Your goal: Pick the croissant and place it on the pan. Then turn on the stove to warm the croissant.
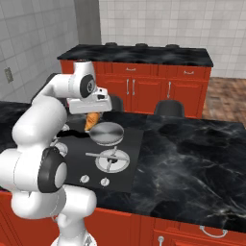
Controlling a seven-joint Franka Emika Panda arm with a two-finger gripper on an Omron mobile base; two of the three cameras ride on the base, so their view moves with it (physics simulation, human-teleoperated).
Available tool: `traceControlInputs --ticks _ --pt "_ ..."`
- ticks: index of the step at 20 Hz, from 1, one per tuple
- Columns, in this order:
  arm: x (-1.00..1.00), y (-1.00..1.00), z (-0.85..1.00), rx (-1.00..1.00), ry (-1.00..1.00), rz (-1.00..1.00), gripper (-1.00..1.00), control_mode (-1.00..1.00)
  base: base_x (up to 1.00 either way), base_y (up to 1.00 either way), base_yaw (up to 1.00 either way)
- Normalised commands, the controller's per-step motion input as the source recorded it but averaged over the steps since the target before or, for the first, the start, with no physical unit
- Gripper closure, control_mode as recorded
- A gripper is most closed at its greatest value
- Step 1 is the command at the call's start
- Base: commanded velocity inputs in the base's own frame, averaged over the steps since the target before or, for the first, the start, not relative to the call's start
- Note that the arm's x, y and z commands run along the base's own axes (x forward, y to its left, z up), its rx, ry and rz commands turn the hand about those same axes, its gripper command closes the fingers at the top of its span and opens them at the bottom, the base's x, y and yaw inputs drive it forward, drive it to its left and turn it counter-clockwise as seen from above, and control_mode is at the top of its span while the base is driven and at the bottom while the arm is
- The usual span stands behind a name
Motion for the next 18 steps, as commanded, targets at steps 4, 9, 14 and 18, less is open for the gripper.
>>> traceControlInputs --ticks 4,9,14,18 --pt "0.39 0.24 -0.81 -0.01 0.00 0.00 1.00 -1.00 0.00 0.00 0.00" --pt "0.51 0.02 -0.48 -0.01 0.00 0.00 1.00 -1.00 0.00 0.00 0.00" --pt "0.15 0.00 -0.01 0.00 0.00 0.00 1.00 -1.00 0.00 0.00 0.00" --pt "0.58 0.00 -0.13 0.00 -0.01 0.00 1.00 -1.00 0.00 0.00 0.00"
